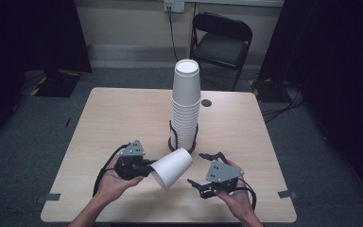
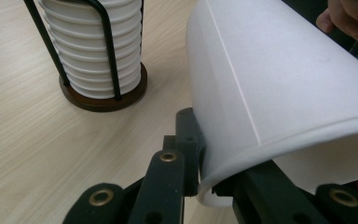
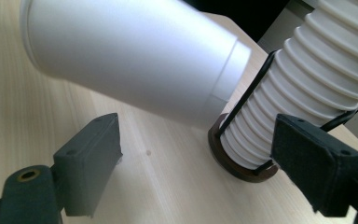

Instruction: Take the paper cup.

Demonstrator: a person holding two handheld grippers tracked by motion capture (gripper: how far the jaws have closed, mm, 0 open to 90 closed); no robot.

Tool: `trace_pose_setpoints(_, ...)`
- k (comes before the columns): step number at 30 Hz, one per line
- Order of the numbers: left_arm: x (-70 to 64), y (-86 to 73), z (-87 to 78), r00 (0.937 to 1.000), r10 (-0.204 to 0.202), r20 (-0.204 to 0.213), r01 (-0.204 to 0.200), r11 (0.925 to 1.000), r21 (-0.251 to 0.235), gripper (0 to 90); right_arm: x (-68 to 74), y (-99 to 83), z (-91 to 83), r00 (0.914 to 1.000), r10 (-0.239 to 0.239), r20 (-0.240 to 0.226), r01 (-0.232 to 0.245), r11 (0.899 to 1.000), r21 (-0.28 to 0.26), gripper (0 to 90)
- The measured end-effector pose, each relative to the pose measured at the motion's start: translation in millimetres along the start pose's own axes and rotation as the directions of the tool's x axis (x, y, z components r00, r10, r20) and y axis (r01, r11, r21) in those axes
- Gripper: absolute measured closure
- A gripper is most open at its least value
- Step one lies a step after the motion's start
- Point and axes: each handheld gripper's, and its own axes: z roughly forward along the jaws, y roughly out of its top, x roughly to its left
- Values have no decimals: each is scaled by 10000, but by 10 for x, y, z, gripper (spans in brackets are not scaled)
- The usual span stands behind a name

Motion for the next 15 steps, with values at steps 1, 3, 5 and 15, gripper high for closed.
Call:
trace_pose_setpoints(1,-2,6,3,10000,41,-44,-40,10000,57,847,0,0,0,10000,0,0,0,10000,0,145)
trace_pose_setpoints(3,-8,15,26,10000,-12,-12,12,9999,102,847,40,3,20,9984,-560,12,560,9983,148,143)
trace_pose_setpoints(5,-1,25,47,10000,10,-59,-8,9996,290,847,90,19,48,9954,-952,45,951,9951,258,138)
trace_pose_setpoints(15,-33,59,87,9994,294,177,-307,9965,772,852,183,62,87,9679,-2475,434,2444,9674,663,131)
